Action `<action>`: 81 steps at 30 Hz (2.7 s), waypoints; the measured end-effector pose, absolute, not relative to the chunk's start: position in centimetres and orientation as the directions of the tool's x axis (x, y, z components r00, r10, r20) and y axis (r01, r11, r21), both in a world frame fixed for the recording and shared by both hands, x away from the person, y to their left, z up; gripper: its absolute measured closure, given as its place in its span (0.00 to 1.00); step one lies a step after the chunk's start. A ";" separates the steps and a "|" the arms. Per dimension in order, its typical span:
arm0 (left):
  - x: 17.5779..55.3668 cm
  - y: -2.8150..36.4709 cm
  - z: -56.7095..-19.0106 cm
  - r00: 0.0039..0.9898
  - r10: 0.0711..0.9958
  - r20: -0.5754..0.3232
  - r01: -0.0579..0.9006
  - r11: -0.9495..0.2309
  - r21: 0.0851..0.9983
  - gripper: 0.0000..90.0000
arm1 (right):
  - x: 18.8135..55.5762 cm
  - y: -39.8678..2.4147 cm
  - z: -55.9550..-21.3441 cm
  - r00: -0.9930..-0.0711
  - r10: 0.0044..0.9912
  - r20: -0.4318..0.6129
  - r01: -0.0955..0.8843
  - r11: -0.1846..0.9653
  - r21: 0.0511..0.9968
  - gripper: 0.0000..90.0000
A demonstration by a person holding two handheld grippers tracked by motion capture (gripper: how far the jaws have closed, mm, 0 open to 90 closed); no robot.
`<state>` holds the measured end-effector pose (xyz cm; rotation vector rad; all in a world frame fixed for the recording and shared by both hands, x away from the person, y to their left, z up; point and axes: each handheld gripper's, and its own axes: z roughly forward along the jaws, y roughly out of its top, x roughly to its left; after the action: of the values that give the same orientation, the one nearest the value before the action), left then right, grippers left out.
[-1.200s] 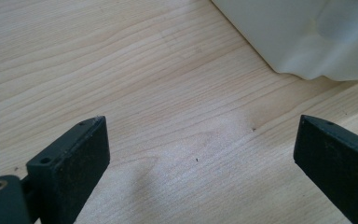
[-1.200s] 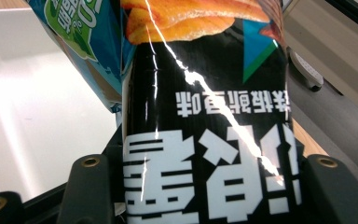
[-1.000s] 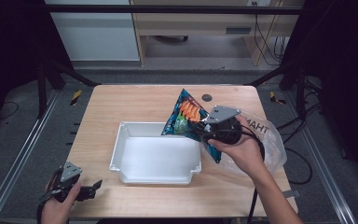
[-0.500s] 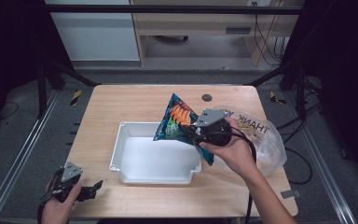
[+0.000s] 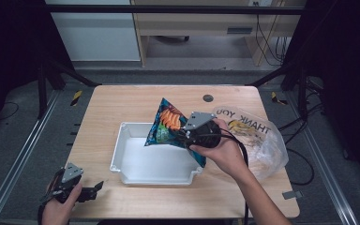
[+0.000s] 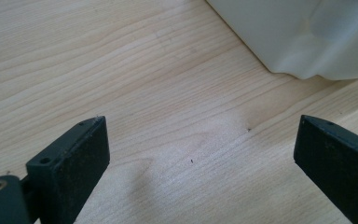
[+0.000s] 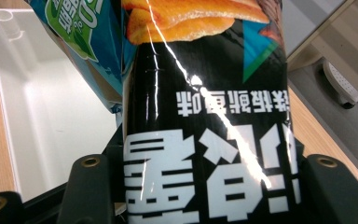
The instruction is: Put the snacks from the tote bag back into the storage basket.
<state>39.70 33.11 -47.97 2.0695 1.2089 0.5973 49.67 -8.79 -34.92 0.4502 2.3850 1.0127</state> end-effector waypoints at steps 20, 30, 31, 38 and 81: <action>39.9 33.2 -48.0 0.472 0.879 0.070 0.579 -0.369 0.727 0.03 | 50.5 -5.9 -35.9 -0.856 0.421 -0.300 0.079 0.680 0.729 0.47; 39.9 33.2 -48.0 0.475 0.877 0.069 0.579 -0.371 0.726 0.03 | 50.6 -4.7 -36.5 -0.874 0.386 -0.296 0.066 0.696 0.715 0.47; 40.0 33.2 -48.0 0.476 0.877 0.068 0.579 -0.371 0.726 0.03 | 50.6 -4.6 -36.6 -0.876 0.383 -0.293 0.067 0.699 0.712 0.47; 40.0 33.1 -48.0 0.474 0.878 0.067 0.579 -0.368 0.728 0.03 | 50.9 -3.8 -37.1 -0.885 0.365 -0.289 0.064 0.710 0.701 0.47; 39.9 33.0 -47.9 0.476 0.877 0.069 0.567 -0.366 0.738 0.04 | 50.6 -0.6 -39.2 -0.918 0.264 -0.295 0.022 0.778 0.628 0.48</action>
<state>39.92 32.96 -47.87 2.0726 1.1906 0.6110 50.62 -0.59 -39.15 0.2182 2.6017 0.9132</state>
